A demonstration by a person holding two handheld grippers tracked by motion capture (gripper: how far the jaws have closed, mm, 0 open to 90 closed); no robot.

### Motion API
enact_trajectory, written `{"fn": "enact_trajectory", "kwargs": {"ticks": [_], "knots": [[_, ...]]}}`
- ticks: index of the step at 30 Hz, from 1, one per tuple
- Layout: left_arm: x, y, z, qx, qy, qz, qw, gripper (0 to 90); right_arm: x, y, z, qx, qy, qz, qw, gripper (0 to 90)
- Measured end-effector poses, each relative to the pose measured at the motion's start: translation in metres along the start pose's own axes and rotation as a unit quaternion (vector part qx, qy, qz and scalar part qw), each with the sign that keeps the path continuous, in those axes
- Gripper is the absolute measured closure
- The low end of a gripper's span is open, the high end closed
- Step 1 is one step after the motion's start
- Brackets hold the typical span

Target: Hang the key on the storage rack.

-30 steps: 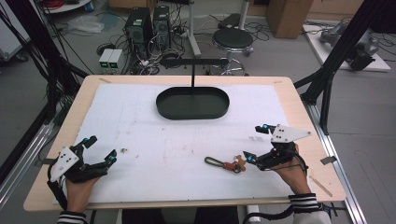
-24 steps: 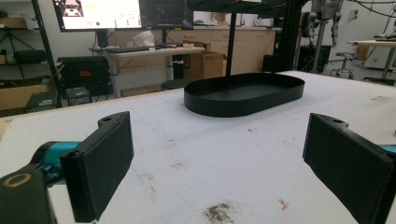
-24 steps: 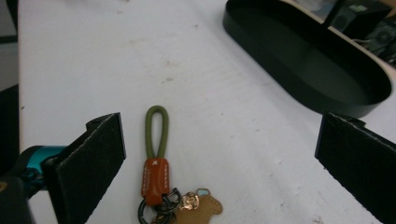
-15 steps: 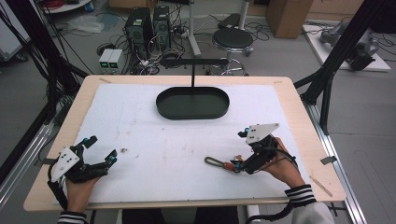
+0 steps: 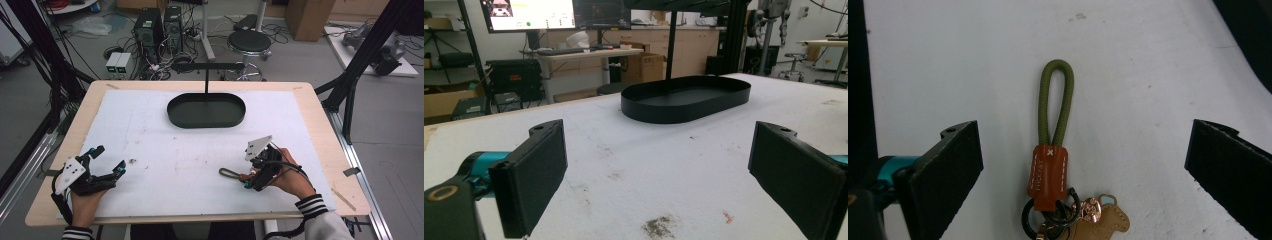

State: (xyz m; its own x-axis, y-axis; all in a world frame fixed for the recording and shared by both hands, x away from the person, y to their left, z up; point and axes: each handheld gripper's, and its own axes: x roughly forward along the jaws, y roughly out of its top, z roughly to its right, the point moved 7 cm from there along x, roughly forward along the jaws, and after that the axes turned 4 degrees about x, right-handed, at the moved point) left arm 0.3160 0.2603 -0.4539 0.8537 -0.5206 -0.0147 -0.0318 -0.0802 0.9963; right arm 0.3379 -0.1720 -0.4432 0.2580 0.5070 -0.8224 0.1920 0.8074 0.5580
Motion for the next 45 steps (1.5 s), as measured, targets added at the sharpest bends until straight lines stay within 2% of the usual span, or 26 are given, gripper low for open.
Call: {"fn": "enact_trajectory", "kwargs": {"ticks": [5,9,11,20,21,28,31,35,41,45], "knots": [[0.0,0.0,0.0,0.001,0.0,-0.001,1.0,9.2,0.008,-0.001,-0.003,-0.01,0.007,-0.025,0.9996,0.9],[0.0,0.0,0.0,0.001,0.001,-0.002,1.0,9.2,0.012,0.0,-0.004,-0.015,0.01,-0.034,0.9993,1.0],[0.0,0.0,0.0,0.001,0.001,-0.001,1.0,9.2,0.016,-0.002,-0.006,-0.021,0.018,-0.048,0.9985,4.2],[0.0,0.0,0.0,0.002,0.0,-0.003,1.0,9.2,0.023,-0.007,-0.006,-0.022,0.024,-0.076,0.9966,7.1],[0.0,0.0,0.0,0.001,0.0,-0.003,1.0,9.2,0.023,-0.008,-0.006,-0.023,0.029,-0.082,0.9959,13.5],[0.0,0.0,0.0,0.002,0.0,-0.003,1.0,9.2,0.026,-0.012,-0.005,-0.008,0.039,-0.101,0.9941,17.6],[0.0,0.0,0.0,0.001,0.0,-0.002,1.0,9.2,0.026,-0.014,-0.005,-0.01,0.043,-0.111,0.9929,25.5],[0.0,0.0,0.0,0.001,0.0,-0.003,1.0,9.2,0.027,-0.015,-0.005,-0.004,0.048,-0.116,0.9921,30.1],[0.0,0.0,0.0,0.0,0.001,-0.002,1.0,9.2,0.027,-0.016,-0.006,-0.012,0.057,-0.127,0.9902,41.7],[0.0,0.0,0.0,0.001,-0.001,-0.003,1.0,9.2,0.027,-0.017,-0.006,-0.013,0.057,-0.131,0.9896,43.5]]}}
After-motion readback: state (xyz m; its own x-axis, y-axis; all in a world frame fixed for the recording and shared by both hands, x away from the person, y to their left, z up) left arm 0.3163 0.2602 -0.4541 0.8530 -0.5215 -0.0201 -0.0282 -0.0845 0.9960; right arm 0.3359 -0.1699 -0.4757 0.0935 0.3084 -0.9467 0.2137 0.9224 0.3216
